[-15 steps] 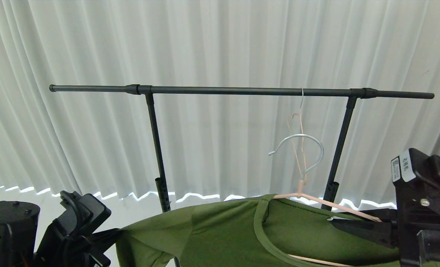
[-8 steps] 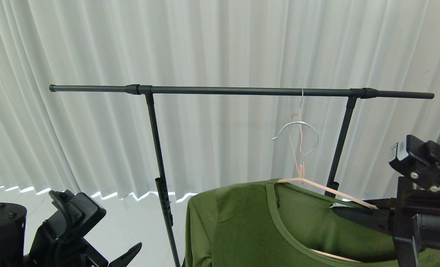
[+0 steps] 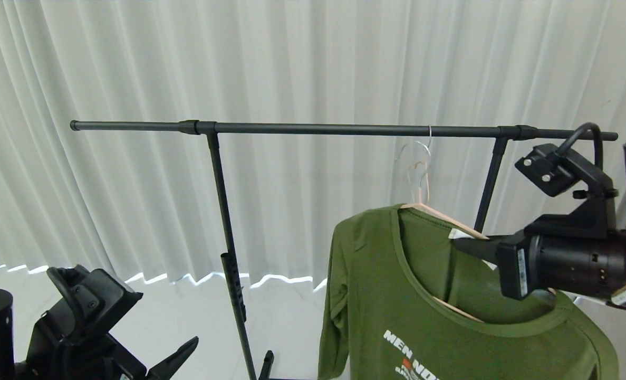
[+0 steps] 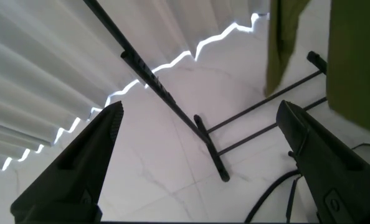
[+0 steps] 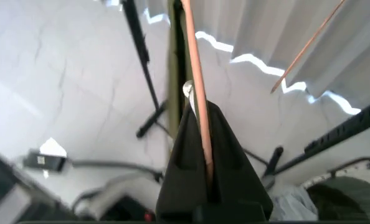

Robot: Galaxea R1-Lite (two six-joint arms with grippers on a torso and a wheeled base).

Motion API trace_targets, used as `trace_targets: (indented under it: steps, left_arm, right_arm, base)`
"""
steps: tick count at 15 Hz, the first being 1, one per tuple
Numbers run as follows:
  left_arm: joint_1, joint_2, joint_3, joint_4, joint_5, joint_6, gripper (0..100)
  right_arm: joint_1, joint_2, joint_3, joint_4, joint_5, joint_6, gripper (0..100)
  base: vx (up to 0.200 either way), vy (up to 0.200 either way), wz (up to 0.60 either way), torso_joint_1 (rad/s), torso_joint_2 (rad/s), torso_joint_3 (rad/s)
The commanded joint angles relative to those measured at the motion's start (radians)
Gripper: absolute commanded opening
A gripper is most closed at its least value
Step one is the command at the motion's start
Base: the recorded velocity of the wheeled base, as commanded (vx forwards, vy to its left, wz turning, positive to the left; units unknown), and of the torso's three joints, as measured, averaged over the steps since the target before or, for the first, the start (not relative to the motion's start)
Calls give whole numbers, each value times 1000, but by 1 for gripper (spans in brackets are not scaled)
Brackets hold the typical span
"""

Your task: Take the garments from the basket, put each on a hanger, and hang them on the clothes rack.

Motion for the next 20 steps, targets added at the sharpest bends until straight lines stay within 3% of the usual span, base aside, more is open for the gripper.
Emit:
trace_targets:
  steps: [1,7,9,20]
  left_arm:
    - [-1,1,3,-5,1,0,100]
    - [0,-1,3,-5,2,-3,100]
    - [-1,-1,3,-5,2,-6,100]
    - [-1,-1,6,-5,1,-2,100]
  right_arm:
    - [0,96,-39,-56,-28,8,0]
    - [0,158,-84,-176,-31,8,0]
    - [0,168,-84,-234,-31,10,0]
    - [0,170,-88,-245,-31,11,0]
  base:
    - [0,0,0,0,0,0]
    - [0,0,0,0,0,0]
    - [200,0,0,-5,0,2]
    - [182,0,0,3,3,1]
